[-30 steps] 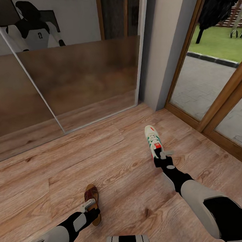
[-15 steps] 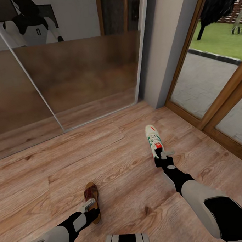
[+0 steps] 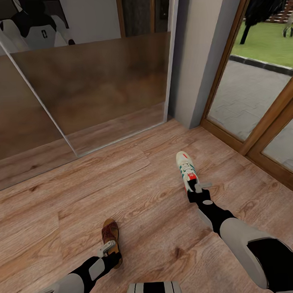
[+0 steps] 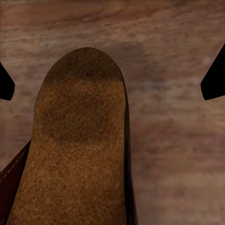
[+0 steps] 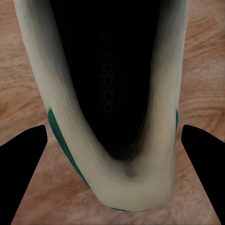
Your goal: Pick up the two gym shoes and the two sandals from the corridor floor and place them onto the hallstand (shoe rack) in the corridor, making sure they are on the rack and not on the floor. Arrange them so the two gym shoes are next to each other and the two sandals are next to each other.
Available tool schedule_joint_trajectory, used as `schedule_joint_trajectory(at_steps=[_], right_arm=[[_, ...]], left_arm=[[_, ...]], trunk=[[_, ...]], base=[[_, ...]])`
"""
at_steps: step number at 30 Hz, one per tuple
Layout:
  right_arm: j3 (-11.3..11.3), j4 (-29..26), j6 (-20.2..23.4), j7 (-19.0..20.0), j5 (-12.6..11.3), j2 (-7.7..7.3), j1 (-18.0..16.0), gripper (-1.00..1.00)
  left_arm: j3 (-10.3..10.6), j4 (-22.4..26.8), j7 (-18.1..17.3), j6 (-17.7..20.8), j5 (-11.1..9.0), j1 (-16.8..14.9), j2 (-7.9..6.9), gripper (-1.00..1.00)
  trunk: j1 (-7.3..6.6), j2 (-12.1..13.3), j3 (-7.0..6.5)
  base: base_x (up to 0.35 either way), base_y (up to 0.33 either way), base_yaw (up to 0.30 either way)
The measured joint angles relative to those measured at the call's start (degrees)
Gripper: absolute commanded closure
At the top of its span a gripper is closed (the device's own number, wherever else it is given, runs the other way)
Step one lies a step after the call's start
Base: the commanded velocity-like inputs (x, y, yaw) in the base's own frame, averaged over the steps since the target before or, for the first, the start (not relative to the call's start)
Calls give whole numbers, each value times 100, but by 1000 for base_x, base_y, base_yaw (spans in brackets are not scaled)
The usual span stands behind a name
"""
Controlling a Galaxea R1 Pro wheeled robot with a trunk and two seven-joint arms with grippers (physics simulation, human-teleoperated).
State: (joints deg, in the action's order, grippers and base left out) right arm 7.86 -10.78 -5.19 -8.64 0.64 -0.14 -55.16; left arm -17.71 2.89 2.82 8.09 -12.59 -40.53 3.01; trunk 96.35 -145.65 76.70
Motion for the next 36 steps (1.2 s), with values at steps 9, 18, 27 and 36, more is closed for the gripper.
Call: schedule_joint_trajectory(at_steps=[9, 18, 27, 36], right_arm=[[-1, 1, -8, 0, 0, -26, 0, 100], [-1, 1, -9, 0, 0, -28, 0, 100], [-1, 1, -9, 0, 0, -28, 0, 100], [0, 1, -15, 0, 0, -28, 0, 100]], left_arm=[[14, 2, 0, -9, 4, 0, 8, -100], [60, 3, 0, -10, 4, 0, 12, -100], [68, 3, 0, -10, 7, -1, 12, -100], [71, 3, 0, -5, 9, -1, 12, -100]], trunk=[[0, 0, 0], [0, 0, 0], [0, 0, 0], [0, 0, 0]], base=[[1, 0, 0], [19, 0, 0], [14, -2, 0], [45, -16, 0]])
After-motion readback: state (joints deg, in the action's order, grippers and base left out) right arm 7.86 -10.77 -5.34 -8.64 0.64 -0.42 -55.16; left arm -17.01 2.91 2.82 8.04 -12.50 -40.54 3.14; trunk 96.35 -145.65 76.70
